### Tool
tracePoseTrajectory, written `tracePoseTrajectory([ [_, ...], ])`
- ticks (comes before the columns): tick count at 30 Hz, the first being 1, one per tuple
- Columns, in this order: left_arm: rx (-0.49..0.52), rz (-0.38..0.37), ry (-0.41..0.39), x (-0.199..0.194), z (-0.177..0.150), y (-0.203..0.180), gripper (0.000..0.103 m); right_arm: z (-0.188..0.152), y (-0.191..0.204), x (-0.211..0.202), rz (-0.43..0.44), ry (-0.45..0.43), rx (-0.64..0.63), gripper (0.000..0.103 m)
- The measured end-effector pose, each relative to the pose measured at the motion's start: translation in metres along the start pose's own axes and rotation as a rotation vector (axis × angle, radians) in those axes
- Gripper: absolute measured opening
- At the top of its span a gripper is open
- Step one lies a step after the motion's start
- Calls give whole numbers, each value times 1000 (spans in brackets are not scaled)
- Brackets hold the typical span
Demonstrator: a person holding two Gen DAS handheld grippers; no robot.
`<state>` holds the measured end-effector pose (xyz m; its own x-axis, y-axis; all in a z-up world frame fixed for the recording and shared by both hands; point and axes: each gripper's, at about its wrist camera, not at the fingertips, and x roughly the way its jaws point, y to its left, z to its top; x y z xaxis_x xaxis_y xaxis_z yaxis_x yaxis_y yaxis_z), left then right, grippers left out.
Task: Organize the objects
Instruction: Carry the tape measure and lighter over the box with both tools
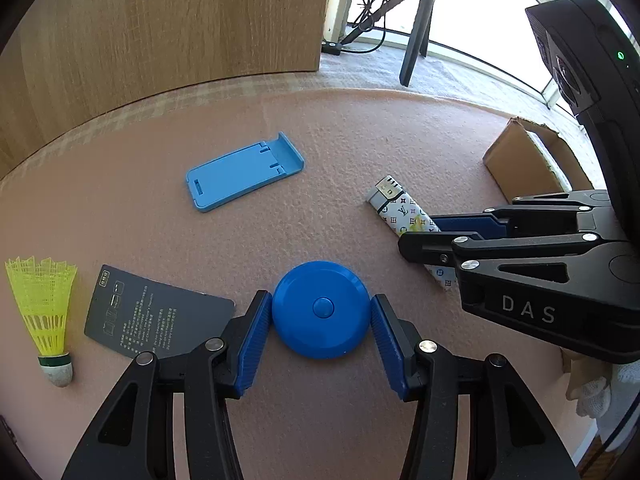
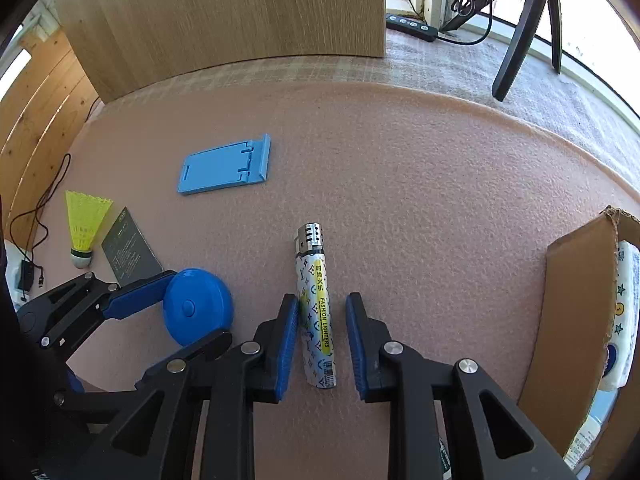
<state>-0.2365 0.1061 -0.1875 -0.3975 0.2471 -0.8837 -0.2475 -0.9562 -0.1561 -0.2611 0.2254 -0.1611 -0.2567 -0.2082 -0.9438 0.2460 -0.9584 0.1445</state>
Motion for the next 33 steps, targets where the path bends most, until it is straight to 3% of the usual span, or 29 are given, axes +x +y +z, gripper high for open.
tracePoseTrajectory([
  [20, -67, -20, -34, -42, -78, -17, 54, -98, -1, -45, 195, -88, 108, 16],
  [26, -58, -25, -61, -60, -80, -27, 54, -113, -10, -74, 221, -151, 143, 16],
  [33, -8, -41, -117, -87, -68, -54, 54, -129, -29, -117, 184, -237, 154, 16],
])
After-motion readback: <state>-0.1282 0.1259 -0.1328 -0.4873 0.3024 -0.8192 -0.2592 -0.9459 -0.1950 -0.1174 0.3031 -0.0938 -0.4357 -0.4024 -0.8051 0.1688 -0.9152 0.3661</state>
